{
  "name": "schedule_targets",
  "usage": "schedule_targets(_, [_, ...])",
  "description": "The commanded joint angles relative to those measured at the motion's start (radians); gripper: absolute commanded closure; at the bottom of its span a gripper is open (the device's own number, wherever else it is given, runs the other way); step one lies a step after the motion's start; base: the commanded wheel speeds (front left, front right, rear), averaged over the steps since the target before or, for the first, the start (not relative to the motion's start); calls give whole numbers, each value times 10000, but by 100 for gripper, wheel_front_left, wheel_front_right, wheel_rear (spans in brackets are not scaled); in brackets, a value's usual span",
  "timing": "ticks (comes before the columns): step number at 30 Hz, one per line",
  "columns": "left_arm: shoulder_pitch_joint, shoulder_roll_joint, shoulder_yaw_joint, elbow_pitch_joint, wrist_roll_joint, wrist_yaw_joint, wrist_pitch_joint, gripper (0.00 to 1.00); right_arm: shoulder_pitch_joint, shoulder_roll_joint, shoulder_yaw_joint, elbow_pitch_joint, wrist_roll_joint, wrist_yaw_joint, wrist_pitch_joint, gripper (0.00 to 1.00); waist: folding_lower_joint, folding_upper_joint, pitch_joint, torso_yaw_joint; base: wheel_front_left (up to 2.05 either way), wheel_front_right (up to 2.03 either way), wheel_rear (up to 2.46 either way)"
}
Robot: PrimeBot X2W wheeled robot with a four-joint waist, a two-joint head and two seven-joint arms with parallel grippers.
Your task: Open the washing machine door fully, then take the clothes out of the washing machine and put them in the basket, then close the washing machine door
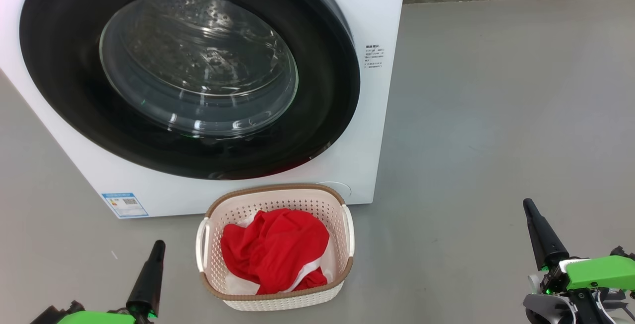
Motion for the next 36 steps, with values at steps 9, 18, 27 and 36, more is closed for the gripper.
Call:
schedule_targets(9, [-392, 127, 344, -278, -72, -73, 31, 100, -475, -86, 178, -247, -19, 6, 66, 100, 0, 0, 0, 0, 0, 0, 0])
schedule_targets(18, [-392, 127, 344, -278, -72, -73, 31, 100, -475, -85, 178, -247, -20, 6, 66, 100, 0, 0, 0, 0, 0, 0, 0])
schedule_targets(27, [-392, 127, 344, -278, -73, -73, 30, 100, -475, -85, 177, -247, -20, 6, 66, 100, 0, 0, 0, 0, 0, 0, 0])
schedule_targets(36, [-392, 127, 344, -278, -73, -73, 30, 100, -475, -85, 177, -247, -21, 6, 67, 100, 0, 0, 0, 0, 0, 0, 0])
